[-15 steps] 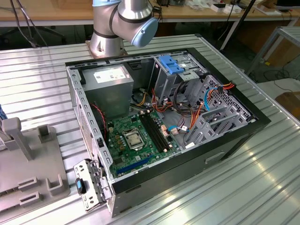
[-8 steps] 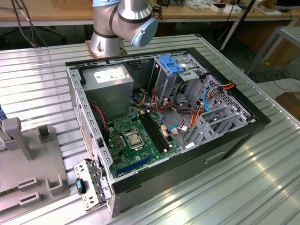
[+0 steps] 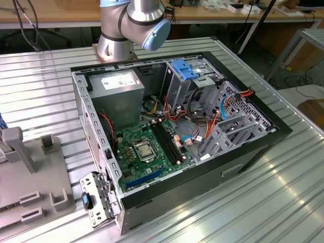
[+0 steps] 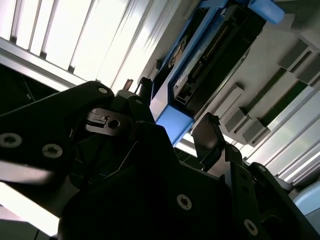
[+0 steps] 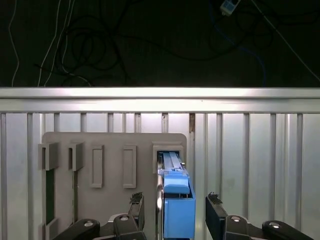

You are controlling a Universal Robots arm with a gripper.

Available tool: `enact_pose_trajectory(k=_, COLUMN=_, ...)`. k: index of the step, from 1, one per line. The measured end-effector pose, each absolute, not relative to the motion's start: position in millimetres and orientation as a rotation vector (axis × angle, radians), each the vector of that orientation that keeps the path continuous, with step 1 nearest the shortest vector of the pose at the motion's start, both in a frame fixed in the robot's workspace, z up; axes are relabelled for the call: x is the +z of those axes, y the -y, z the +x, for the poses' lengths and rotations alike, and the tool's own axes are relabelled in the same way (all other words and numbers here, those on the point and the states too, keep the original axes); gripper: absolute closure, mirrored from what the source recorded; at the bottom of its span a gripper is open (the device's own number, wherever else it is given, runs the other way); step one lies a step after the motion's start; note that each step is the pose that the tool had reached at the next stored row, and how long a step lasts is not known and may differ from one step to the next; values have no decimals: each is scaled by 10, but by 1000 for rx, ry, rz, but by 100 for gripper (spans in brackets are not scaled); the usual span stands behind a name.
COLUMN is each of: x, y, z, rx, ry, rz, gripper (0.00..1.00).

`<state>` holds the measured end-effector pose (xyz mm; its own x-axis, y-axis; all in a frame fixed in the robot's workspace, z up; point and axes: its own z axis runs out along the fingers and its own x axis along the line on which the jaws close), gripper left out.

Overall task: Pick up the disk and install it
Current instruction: 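Pick up the disk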

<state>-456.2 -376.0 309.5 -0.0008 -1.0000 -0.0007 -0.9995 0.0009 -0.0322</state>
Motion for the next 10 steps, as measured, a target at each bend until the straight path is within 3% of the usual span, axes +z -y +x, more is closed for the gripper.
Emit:
enact_pose_trajectory(k=5, x=3089, y=3762, z=-4561, rx=-35, ry=-2206, rz=-2204, gripper=41)
enact_pose_trajectory(k=6, x=3088, y=3762, z=-4561, rx=-35, ry=-2206, rz=-2204, gripper=49)
enact_pose_trajectory(k=10, x=3087, y=3764, z=-4561, rx=-35, ry=-2206, rz=-2204, gripper=49)
